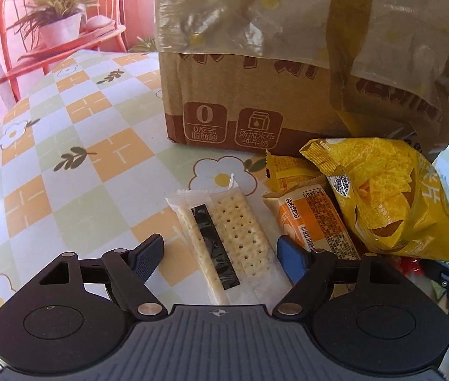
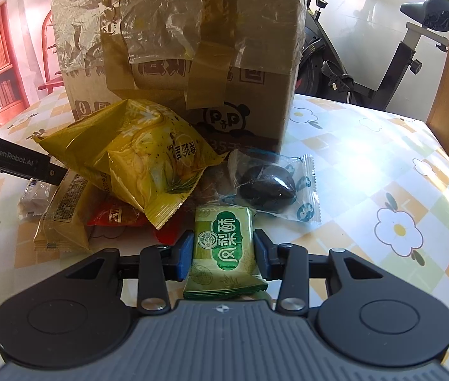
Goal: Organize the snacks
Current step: 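Carry both packets over the box and open both tools to drop them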
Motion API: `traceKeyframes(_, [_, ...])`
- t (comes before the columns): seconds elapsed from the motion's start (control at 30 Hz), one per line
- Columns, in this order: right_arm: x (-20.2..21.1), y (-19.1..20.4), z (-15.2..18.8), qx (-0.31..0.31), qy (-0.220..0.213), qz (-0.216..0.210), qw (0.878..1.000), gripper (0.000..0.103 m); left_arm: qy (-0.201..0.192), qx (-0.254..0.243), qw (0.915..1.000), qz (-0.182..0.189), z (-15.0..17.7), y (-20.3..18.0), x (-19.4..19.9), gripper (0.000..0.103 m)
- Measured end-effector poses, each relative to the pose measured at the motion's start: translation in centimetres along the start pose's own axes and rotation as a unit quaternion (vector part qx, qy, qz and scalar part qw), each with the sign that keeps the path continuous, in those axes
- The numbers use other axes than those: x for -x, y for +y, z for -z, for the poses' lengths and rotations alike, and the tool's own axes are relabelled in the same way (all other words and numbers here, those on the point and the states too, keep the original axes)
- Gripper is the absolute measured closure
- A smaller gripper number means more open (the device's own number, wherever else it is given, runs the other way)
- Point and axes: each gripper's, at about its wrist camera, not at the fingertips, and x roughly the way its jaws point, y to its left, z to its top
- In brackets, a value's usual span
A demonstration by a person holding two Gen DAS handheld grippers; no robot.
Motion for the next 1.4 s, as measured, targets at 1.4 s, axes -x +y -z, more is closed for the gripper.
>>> traceKeyframes(1.4, [6.9,-0.8,-21.1,0.053,-0.221,0.022,0.973,0.062,-0.246,-0.010,0.9670,0.065,-18.3,0.0,12.0,0.054])
